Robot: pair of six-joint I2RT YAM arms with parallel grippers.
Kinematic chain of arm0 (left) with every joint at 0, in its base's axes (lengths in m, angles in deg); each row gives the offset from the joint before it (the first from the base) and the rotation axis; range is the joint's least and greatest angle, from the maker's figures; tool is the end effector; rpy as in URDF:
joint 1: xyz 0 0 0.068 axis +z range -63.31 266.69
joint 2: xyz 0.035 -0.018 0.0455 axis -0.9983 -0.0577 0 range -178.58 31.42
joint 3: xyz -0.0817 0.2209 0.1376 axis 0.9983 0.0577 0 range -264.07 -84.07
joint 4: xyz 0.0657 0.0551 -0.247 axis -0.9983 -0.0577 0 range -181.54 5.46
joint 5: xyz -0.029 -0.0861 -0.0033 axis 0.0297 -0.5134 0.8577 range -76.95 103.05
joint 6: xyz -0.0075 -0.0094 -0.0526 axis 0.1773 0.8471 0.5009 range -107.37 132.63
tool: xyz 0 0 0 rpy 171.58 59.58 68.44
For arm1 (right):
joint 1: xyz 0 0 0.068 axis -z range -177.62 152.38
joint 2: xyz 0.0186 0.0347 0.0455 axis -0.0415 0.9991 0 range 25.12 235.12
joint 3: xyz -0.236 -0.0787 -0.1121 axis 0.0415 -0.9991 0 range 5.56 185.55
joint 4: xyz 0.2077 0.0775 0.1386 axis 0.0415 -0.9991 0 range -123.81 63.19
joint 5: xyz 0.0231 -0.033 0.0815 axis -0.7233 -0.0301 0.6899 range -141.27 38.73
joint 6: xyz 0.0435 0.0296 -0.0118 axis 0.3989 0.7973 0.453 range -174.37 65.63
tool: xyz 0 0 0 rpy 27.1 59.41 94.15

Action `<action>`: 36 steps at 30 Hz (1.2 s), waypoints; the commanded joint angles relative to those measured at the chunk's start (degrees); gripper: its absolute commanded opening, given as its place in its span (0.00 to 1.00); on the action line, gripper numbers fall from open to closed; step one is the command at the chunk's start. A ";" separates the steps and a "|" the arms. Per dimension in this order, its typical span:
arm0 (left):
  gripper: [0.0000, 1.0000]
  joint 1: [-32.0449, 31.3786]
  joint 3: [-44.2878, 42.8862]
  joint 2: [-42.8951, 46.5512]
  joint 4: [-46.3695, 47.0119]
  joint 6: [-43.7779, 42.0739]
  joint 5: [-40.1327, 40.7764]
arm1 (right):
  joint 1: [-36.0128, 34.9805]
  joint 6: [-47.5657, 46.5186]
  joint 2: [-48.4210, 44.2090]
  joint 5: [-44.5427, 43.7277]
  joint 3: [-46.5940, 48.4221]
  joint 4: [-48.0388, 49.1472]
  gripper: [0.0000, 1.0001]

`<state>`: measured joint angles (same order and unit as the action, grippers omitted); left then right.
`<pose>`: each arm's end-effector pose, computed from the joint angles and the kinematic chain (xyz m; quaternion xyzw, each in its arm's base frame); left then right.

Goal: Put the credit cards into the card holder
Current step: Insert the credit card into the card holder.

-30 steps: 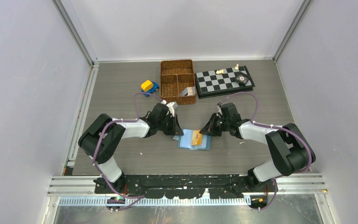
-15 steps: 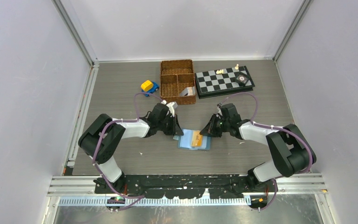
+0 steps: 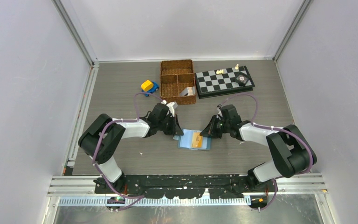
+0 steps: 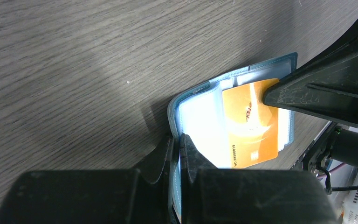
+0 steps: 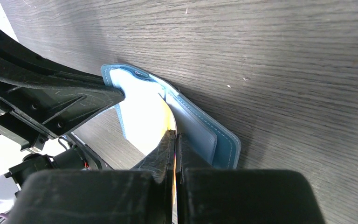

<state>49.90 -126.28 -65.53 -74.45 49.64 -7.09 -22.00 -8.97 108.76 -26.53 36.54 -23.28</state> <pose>0.2480 -0.2008 0.1346 0.0657 0.9086 -0.3570 0.2067 0.2277 0.1195 0.1372 0.0935 0.9136 0.3598 0.1650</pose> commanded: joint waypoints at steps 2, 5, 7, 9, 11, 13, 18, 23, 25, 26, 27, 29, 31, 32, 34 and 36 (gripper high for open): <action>0.00 -0.01 -0.41 -0.88 -3.48 -2.03 3.00 | -0.58 -1.17 1.65 -2.33 -2.24 2.88 0.00; 0.00 0.00 -0.42 -0.89 -3.58 -2.03 3.00 | -0.51 -1.43 1.84 -2.94 -2.87 4.31 0.00; 0.00 -0.02 -0.41 -1.01 -3.58 -2.03 2.92 | -0.55 -1.55 2.13 -3.26 -3.18 5.42 0.01; 0.00 0.03 -0.48 -0.99 -3.58 -1.95 2.92 | -0.53 -1.47 2.37 -3.46 -3.52 6.89 0.01; 0.00 0.02 -0.50 -0.96 -3.67 -2.01 2.83 | -0.55 -1.38 2.69 -3.74 -3.85 8.15 0.01; 0.00 0.01 -0.54 -0.92 -3.75 -2.01 2.84 | -0.53 -1.29 2.90 -4.16 -4.00 8.87 0.00; 0.00 0.06 -0.54 -0.79 -3.93 -2.03 2.87 | -0.61 -1.16 4.09 -4.18 -4.22 10.02 0.00; 0.00 0.06 -0.60 -0.92 -3.93 -1.95 2.74 | -0.87 -0.39 5.25 -3.87 -4.40 11.44 0.01; 0.00 0.05 -0.51 -0.81 -3.93 -1.95 2.66 | -1.07 -0.16 5.60 -3.90 -4.44 11.78 0.01; 0.00 0.01 -0.54 -0.81 -3.93 -1.90 2.65 | -1.17 0.01 5.74 -3.82 -4.44 11.98 0.01; 0.00 -0.01 -0.50 -0.75 -3.89 -1.86 2.65 | -1.24 0.14 5.87 -3.81 -4.44 12.21 0.00; 0.00 0.01 -0.42 -0.63 -3.78 -1.71 2.57 | -1.40 0.36 6.36 -3.58 -4.31 12.61 0.00; 0.00 -0.01 -0.36 -0.64 -3.63 -1.53 2.48 | -1.64 0.52 6.73 -3.55 -4.18 12.75 0.00; 0.00 -0.03 -0.38 -0.62 -3.59 -1.47 2.41 | -1.73 0.60 6.90 -3.57 -4.18 12.93 0.00; 0.00 -0.04 -0.32 -0.61 -3.46 -1.33 2.33 | -1.93 0.81 7.17 -3.49 -4.09 13.18 0.01; 0.00 0.01 -0.32 -0.75 -3.34 -1.24 2.27 | -2.11 0.87 7.53 -3.38 -4.00 13.32 0.00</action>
<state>49.90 -126.37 -65.53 -74.74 49.69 -7.11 -23.33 -7.20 114.25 -26.47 33.02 -8.24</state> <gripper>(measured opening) 0.065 0.036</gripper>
